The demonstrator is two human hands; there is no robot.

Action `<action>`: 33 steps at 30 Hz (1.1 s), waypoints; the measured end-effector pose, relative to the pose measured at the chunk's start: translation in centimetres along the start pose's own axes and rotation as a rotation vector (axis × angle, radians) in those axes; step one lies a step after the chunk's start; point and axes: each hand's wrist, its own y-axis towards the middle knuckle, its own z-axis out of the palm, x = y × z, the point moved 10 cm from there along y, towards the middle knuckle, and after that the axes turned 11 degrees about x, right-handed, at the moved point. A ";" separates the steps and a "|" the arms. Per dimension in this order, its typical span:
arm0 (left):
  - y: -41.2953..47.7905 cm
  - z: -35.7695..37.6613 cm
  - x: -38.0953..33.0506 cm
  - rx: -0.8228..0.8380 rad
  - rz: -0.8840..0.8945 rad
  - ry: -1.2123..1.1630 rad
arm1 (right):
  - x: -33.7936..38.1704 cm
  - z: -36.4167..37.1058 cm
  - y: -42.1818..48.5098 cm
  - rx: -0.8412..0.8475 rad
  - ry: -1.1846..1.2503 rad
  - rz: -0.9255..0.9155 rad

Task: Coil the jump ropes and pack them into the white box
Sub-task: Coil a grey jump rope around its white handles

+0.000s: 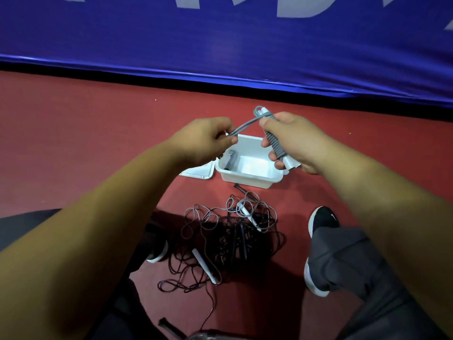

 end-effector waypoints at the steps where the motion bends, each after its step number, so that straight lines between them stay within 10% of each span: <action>1: 0.1 0.1 0.2 0.005 -0.010 -0.041 | 0.0 0.2 -0.1 0.017 0.054 -0.004; 6: 0.3 0.7 2.5 -0.006 -0.162 -0.321 | 0.0 0.2 -0.3 0.015 0.241 0.008; 16: 0.2 0.2 1.1 -0.047 -0.163 0.152 | -1.8 -0.2 -0.2 -0.017 0.624 0.153; 33: -0.1 -0.5 2.3 -0.094 -0.088 -0.890 | -1.7 -1.7 -0.4 -0.062 0.616 0.114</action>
